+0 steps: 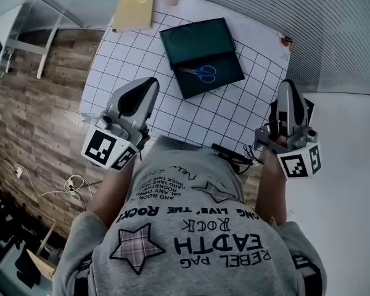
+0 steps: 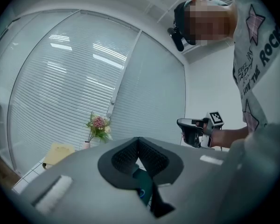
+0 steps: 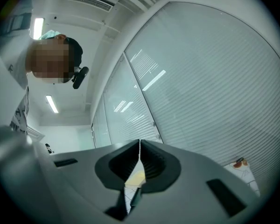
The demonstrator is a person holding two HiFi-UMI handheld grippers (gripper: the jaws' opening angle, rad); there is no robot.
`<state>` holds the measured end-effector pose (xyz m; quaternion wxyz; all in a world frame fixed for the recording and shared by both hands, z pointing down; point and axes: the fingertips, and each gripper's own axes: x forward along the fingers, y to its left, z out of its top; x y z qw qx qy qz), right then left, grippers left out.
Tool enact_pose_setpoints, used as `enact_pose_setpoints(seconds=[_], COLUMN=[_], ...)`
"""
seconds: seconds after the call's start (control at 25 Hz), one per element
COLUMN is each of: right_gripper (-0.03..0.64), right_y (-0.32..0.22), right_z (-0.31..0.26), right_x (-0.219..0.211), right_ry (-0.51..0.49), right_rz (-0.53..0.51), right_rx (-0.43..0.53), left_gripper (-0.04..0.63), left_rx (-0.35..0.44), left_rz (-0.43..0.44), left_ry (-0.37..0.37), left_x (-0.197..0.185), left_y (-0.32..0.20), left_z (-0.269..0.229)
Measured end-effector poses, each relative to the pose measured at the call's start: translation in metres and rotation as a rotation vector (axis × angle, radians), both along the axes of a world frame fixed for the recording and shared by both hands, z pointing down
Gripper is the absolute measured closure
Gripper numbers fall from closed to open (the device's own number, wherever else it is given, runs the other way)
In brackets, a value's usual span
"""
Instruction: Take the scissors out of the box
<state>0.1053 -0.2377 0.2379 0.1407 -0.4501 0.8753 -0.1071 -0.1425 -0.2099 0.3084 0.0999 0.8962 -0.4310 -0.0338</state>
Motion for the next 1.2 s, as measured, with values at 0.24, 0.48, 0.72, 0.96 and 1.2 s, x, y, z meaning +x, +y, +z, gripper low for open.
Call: enact_pose_setpoints(seconds=[0.24,0.48,0.72,0.96,1.2], right_gripper=[0.601,0.601,0.601,0.601,0.601], right_y=[-0.007,-0.018,-0.034,-0.040,-0.046], right_z=[0.010,0.021,0.040,0.060,0.068], right_x=[-0.006,-0.010,-0.019,-0.025,-0.030], right_ry=[0.023,0.048,0.022,0.053,0.103], right_rz=[-0.074,-0.115,-0.164,-0.179,-0.199], right_rx=[-0.039,-0.058,-0.097,-0.139,-0.150], left_gripper=[0.586,0.586,0.586,0.586,0.586], left_rx=[-0.008,-0.014,-0.049,-0.083,-0.089], left_rz=[-0.005,-0.042,-0.077,-0.103,-0.109], left_ry=[0.017,0.015,0.020,0.019,0.016], left_x=[0.005,0.006,0.001,-0.003,-0.002], left_y=[-0.002,-0.006,-0.007,-0.009,-0.013], left_z=[0.001,0.006,0.020,0.034,0.038])
